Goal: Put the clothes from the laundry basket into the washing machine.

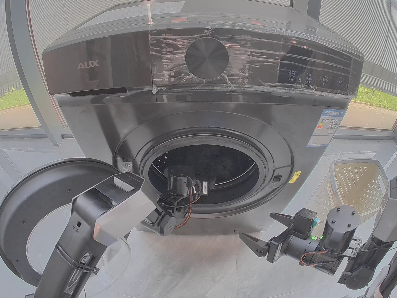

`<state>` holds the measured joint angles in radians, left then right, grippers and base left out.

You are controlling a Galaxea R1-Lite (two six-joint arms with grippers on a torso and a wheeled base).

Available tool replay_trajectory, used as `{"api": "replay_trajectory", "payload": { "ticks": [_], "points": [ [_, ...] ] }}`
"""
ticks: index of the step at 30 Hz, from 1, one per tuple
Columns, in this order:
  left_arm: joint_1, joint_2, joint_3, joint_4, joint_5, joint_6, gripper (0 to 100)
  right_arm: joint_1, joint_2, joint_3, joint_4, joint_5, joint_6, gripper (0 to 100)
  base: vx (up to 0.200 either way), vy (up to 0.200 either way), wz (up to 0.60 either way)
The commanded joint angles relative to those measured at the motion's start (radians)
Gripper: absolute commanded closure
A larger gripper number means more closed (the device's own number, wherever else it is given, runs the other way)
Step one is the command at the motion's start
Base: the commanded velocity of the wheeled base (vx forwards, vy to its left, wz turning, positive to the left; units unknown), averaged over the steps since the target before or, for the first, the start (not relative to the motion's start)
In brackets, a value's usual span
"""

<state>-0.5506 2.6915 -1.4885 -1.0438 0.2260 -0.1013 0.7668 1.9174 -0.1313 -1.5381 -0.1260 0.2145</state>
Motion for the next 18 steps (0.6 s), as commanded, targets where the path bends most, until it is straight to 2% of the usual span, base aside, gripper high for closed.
{"api": "replay_trajectory", "payload": {
  "ticks": [1,7,10,11,18],
  "points": [
    [-0.058,-0.257,0.313,-0.047,0.0,0.008,0,-0.043,-0.012,0.002,0.001,0.0,-0.001,0,0.0,0.0,0.0],
    [-0.144,-0.412,0.559,-0.116,0.0,0.012,0,-0.052,-0.031,0.018,0.001,0.0,-0.001,0,0.0,0.0,0.0],
    [-0.175,-0.46,0.626,-0.131,0.0,0.009,0,-0.05,-0.031,0.021,0.001,0.0,0.0,0,0.0,0.0,0.0],
    [-0.204,-0.499,0.688,-0.151,0.0,0.011,0,-0.05,-0.031,0.025,0.001,0.0,-0.001,0,0.0,0.0,0.0],
    [-0.27,-0.608,0.814,-0.182,0.0,0.005,0,-0.05,-0.049,0.038,0.0,0.0,0.0,0,0.0,0.0,0.0]
  ]
}}
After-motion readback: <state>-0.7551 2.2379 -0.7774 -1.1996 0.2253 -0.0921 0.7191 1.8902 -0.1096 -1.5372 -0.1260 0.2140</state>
